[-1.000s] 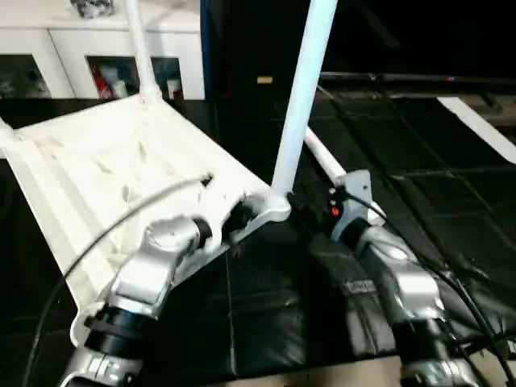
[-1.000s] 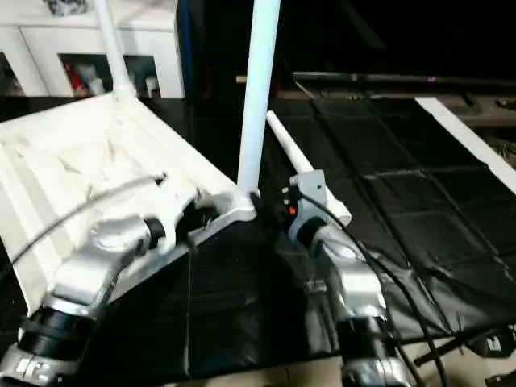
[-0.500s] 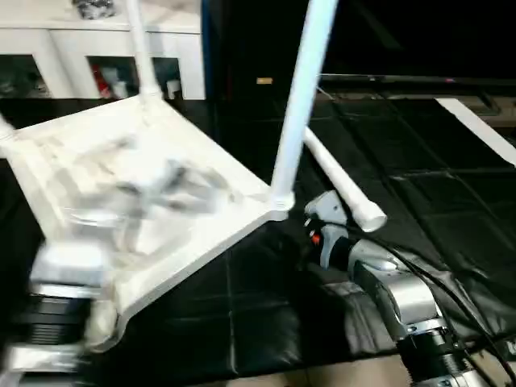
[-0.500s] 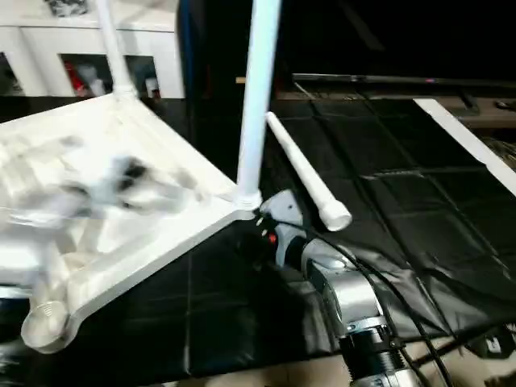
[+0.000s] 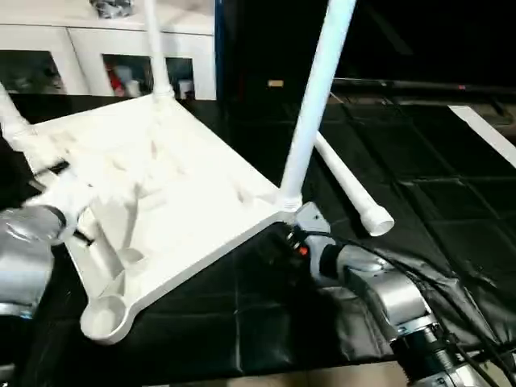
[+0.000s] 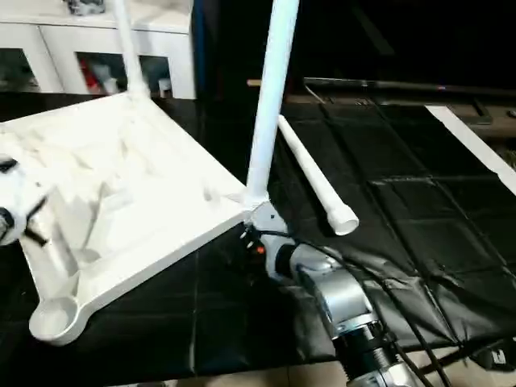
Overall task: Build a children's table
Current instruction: Rotate table base
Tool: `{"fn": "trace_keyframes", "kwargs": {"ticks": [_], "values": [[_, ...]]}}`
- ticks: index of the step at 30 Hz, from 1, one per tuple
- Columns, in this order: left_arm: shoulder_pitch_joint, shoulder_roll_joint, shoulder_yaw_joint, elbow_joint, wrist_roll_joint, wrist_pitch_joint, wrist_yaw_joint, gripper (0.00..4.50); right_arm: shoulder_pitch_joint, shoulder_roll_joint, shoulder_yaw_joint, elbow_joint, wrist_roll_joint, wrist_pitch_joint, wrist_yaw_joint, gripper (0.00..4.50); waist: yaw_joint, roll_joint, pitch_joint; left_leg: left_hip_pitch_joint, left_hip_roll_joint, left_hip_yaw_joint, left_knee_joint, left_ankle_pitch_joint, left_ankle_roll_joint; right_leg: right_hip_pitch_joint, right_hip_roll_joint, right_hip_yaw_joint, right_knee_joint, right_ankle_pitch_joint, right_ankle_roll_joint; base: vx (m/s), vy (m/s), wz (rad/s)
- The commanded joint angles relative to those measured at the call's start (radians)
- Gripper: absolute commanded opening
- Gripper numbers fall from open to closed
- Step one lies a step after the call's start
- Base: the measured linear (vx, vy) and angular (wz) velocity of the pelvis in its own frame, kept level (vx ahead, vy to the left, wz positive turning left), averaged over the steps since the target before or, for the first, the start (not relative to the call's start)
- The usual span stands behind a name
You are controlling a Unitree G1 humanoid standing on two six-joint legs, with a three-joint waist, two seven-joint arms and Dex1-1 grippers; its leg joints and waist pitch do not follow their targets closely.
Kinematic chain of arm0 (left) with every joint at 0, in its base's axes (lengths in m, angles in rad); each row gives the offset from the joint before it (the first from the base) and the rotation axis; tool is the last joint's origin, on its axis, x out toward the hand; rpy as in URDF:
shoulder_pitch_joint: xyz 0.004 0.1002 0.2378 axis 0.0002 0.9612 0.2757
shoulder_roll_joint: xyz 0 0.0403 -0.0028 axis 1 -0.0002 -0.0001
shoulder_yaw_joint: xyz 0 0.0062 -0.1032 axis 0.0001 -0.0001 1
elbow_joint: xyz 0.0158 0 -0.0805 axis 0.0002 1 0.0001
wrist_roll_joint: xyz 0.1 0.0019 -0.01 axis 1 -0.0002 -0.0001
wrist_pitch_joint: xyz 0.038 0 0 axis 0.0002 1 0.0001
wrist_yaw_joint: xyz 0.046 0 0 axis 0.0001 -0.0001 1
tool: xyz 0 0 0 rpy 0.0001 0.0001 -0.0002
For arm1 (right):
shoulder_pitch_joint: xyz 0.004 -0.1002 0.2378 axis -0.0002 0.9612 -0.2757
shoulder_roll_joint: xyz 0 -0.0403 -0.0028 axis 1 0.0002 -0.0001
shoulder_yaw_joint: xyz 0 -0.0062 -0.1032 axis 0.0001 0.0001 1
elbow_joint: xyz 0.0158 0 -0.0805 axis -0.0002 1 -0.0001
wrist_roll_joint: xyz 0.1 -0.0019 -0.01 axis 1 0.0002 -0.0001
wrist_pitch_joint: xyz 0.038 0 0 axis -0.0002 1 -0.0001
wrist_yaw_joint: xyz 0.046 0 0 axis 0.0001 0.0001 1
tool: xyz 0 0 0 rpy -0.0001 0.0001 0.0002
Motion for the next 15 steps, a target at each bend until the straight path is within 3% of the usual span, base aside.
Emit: {"fn": "trace_keyframes", "kwargs": {"ticks": [1,8,11,12,13,15], "values": [[0.012,0.007,-0.018,-0.013,0.006,0.019,-0.020,0.07,-0.011,-0.007,0.001,0.014,-0.005,0.007,-0.006,4.50,0.000,0.026,-0.057,0.008,0.019,-0.007,-0.082,-0.325,-0.025,0.041,-0.065,0.055,-0.085,-0.378,-0.126,0.000,0.000,0.00],[0.058,0.036,-0.058,-0.061,-0.040,0.075,-0.134,0.07,-0.047,0.029,-0.002,0.102,-0.021,-0.031,-0.059,4.50,-0.003,0.030,-0.058,0.008,0.020,-0.008,-0.083,-0.321,-0.033,0.040,-0.065,0.056,-0.079,-0.331,-0.159,0.000,0.000,0.00],[0.086,0.053,-0.087,-0.122,-0.120,0.077,-0.252,0.07,-0.089,0.060,-0.016,0.185,-0.026,-0.070,-0.086,4.50,-0.001,0.027,-0.060,0.008,0.021,-0.008,-0.082,-0.311,-0.034,0.041,-0.069,0.057,-0.075,-0.314,-0.175,0.000,0.000,0.00],[0.097,0.057,-0.095,-0.145,-0.153,0.076,-0.292,0.07,-0.103,0.069,-0.022,0.214,-0.025,-0.082,-0.095,4.50,-0.004,0.027,-0.057,0.003,0.022,-0.009,-0.085,-0.309,-0.036,0.044,-0.068,0.057,-0.073,-0.306,-0.178,0.000,0.000,0.00],[0.099,0.058,-0.096,-0.148,-0.157,0.073,-0.298,0.07,-0.106,0.070,-0.023,0.219,-0.025,-0.084,-0.097,4.50,-0.004,0.030,-0.057,0.009,0.022,-0.006,-0.083,-0.317,-0.037,0.039,-0.065,0.058,-0.075,-0.305,-0.180,0.000,0.000,0.00],[0.128,0.067,-0.110,-0.199,-0.223,0.042,-0.389,0.07,-0.141,0.091,-0.031,0.291,-0.028,-0.114,-0.118,4.50,-0.003,0.032,-0.055,0.010,0.022,-0.007,-0.084,-0.328,-0.043,0.038,-0.067,0.058,-0.074,-0.318,-0.185,0.000,0.000,0.00]]}}
